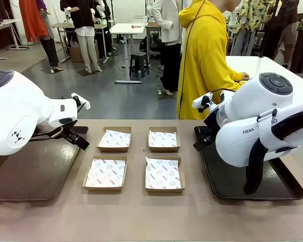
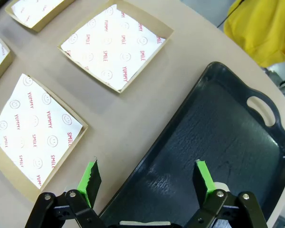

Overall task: Individually package the donuts and arrange them on the tray.
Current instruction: Pick up one Paper togo box.

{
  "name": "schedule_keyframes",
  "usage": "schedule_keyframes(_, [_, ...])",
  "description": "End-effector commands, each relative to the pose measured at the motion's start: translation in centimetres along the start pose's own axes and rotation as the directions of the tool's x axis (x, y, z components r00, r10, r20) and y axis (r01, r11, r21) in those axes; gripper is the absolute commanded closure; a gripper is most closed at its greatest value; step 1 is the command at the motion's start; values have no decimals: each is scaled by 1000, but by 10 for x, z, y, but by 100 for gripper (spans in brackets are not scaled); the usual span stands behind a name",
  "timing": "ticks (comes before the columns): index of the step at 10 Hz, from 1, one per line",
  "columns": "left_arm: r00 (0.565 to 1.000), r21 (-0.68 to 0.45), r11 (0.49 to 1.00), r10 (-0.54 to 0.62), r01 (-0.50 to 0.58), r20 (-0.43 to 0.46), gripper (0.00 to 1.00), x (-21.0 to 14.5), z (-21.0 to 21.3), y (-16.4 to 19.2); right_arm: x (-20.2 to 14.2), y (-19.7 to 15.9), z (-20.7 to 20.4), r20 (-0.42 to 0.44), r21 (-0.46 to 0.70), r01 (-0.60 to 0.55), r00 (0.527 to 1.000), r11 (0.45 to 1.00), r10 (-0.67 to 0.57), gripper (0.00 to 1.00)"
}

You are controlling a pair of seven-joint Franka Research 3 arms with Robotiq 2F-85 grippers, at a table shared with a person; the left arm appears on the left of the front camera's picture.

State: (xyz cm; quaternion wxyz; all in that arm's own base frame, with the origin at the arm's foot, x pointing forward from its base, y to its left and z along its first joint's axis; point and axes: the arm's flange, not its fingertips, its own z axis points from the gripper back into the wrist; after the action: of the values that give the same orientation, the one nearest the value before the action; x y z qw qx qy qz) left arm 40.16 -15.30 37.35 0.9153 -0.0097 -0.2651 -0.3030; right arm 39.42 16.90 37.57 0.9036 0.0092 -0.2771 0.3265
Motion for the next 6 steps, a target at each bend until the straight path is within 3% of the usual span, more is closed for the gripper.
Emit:
schedule_keyframes(1, [997, -26, 997, -74, 74, -11, 0, -46, 36, -24, -35, 20, 37, -20, 26, -37, 999, 999, 38, 0])
schedule_keyframes(4, [989, -100, 994, -62, 48, -138, 0, -107, 87, -32, -97, 45, 116, -161, 90, -71, 983, 993, 85, 0])
schedule_keyframes(6, [985, -197, 979, -79, 48, -152, 0, -136, 113, -35, -125, 58, 148, -212, 110, -81, 972, 991, 103, 0])
